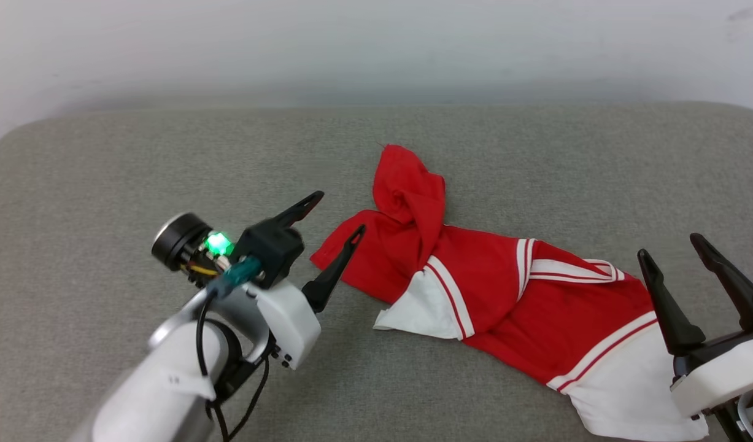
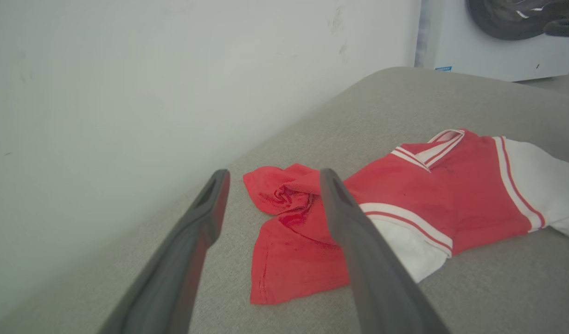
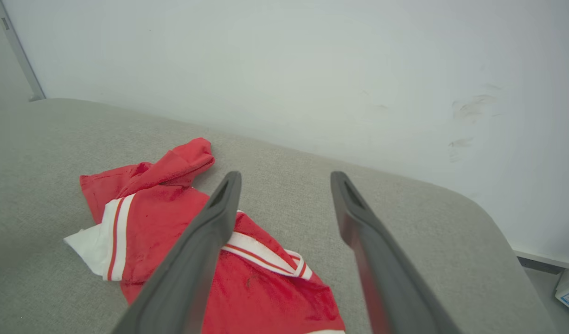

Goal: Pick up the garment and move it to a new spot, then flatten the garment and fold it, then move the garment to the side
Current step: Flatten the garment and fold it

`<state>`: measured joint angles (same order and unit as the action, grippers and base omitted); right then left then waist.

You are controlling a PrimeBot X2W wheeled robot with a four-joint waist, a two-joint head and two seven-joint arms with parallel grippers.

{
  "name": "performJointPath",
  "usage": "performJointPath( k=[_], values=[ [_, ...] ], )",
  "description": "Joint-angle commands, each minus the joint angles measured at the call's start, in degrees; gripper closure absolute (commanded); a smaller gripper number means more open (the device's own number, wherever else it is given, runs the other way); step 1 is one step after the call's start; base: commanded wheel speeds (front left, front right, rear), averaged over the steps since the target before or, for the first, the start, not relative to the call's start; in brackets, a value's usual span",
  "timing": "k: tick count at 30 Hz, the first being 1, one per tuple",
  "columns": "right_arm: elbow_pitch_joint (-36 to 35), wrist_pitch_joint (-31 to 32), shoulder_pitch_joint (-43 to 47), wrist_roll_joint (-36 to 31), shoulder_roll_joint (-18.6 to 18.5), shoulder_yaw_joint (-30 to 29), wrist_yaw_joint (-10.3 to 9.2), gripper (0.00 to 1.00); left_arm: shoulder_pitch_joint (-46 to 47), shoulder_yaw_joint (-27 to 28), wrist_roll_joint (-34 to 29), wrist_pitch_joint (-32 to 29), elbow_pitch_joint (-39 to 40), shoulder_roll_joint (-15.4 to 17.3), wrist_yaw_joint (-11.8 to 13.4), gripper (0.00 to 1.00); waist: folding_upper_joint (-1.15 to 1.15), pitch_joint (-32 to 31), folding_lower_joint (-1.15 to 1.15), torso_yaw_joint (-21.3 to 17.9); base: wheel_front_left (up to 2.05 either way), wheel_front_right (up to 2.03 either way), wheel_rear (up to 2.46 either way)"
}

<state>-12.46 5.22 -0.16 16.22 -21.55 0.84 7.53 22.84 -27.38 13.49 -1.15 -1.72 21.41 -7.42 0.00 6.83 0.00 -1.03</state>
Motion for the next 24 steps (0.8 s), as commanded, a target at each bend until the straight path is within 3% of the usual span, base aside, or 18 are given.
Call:
performJointPath(
  k=[1, 8, 15, 19, 24],
  values=[
    [0.8, -0.8, -1.0, 0.9, 1.4, -0.3, -0.1, 0.0, 3.6, -3.7, 4.6, -4.1, 1.1, 3.1, 0.1, 0.0, 0.0, 0.7, 0.0, -1.1, 0.0, 0.0, 0.0],
    [4.5, -7.0, -2.2, 0.7, 6.5, -2.6, -0.08, 0.0, 14.3, -16.6, 19.1, -16.3, 3.0, 10.2, 0.0, 0.0, 0.0, 2.8, 0.0, -3.7, 0.0, 0.0, 0.0],
    [9.0, -12.1, -4.4, -0.5, 9.3, -1.3, -0.07, 0.0, 23.1, -30.9, 31.2, -28.8, 2.8, 14.3, 0.0, 0.0, 0.0, 4.9, 0.0, -6.3, 0.0, 0.0, 0.0],
    [11.3, -13.7, -6.2, -0.8, 9.7, 0.0, -0.07, 0.0, 27.4, -38.3, 35.3, -34.2, 2.1, 15.3, 0.0, 0.0, 0.0, 6.4, 0.0, -7.8, 0.0, 0.0, 0.0],
    [13.6, -15.5, -9.0, -0.5, 9.7, 1.5, -0.07, 0.0, 31.1, -43.9, 38.2, -36.4, -0.3, 15.2, 0.0, 0.0, 0.0, 8.6, 0.0, -9.6, 0.0, 0.0, 0.0]
  ],
)
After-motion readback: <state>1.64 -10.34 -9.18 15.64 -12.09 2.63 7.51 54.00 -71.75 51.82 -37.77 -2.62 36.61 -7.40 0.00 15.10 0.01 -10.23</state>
